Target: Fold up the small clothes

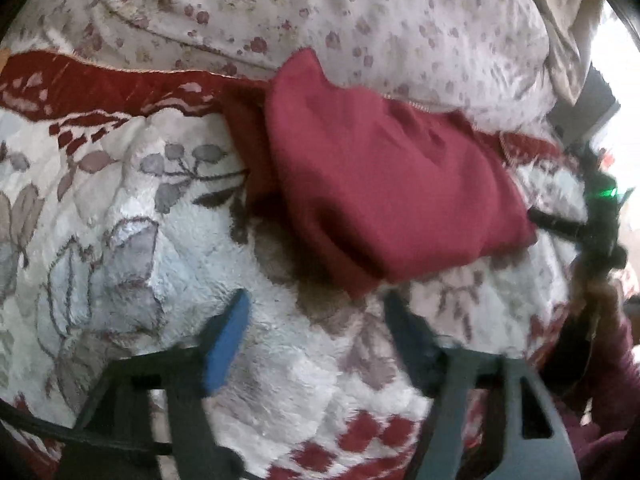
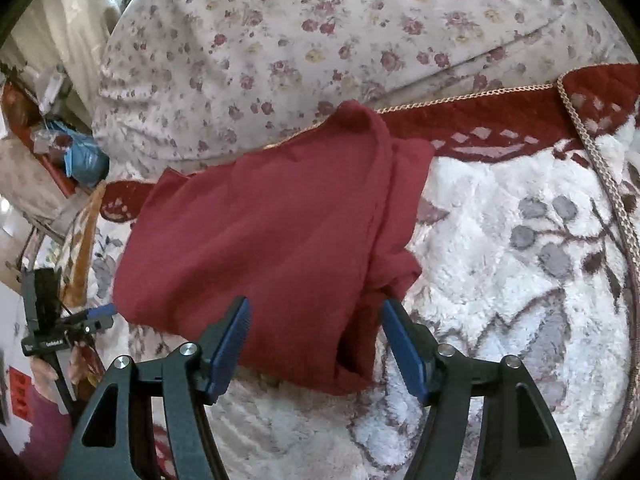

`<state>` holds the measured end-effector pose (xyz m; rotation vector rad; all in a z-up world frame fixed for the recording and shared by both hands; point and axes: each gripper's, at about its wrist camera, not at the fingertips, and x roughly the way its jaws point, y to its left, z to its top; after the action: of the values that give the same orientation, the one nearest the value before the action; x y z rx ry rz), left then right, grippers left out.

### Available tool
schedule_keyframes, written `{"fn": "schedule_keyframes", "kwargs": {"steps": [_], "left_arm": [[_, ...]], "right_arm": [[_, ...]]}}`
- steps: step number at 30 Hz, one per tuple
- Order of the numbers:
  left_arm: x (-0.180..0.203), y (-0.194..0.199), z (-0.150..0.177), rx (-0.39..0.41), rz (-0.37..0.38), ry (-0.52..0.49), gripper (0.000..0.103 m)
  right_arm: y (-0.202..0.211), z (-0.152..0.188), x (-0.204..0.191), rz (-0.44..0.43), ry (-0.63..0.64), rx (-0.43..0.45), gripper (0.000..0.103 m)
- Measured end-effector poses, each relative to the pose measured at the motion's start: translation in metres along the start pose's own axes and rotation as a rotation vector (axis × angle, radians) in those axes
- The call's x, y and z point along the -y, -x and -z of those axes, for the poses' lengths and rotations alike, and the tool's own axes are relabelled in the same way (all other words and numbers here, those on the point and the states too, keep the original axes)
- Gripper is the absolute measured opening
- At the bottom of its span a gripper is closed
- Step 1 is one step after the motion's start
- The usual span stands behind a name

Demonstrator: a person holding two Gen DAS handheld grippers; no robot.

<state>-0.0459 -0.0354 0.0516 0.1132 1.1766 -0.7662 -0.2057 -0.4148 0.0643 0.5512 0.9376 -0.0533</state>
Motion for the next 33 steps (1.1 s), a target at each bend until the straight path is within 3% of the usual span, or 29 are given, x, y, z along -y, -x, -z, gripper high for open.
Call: {"fn": "schedule_keyframes", "kwargs": {"steps": [1,8,21,23,24,25,27,33], "left_arm": [[-0.001,-0.003,-0.001,-0.007,-0.004,-0.003,0.046],[0.008,-0.002,-0.005,0.031,0.02,-0.033,0.046],[0.011,-0.015,-0.013,0.015,0.037,-0.036,0.046],[0.011,-0.021,-0.014,0.008,0.052,-0.024,0.037],[0.012,-0.023,-0.014,0.002,0.069,-0.024,0.025],[0.014,-0.024,-0.014,-0.002,0.08,-0.028,0.021],[0.017,-0.019,-0.013,0.003,0.062,-0.041,0.01],[-0.005,0.01,-0.006,0.047,0.011,0.021,0.007]], "right_arm": [[-0.002,0.001,-0.002,0.007,0.008,-0.001,0.072],[-0.005,0.0,0.002,0.002,-0.001,0.0,0.072],[-0.008,0.0,0.0,0.003,0.013,-0.012,0.073],[-0.009,0.0,0.0,0.003,0.016,-0.013,0.073],[-0.009,0.0,0.0,0.002,0.015,-0.013,0.073],[-0.009,0.0,0.001,0.002,0.016,-0.013,0.073],[-0.008,-0.001,0.001,0.003,0.008,-0.008,0.073],[-0.004,-0.005,0.008,-0.005,-0.019,0.007,0.073]]}}
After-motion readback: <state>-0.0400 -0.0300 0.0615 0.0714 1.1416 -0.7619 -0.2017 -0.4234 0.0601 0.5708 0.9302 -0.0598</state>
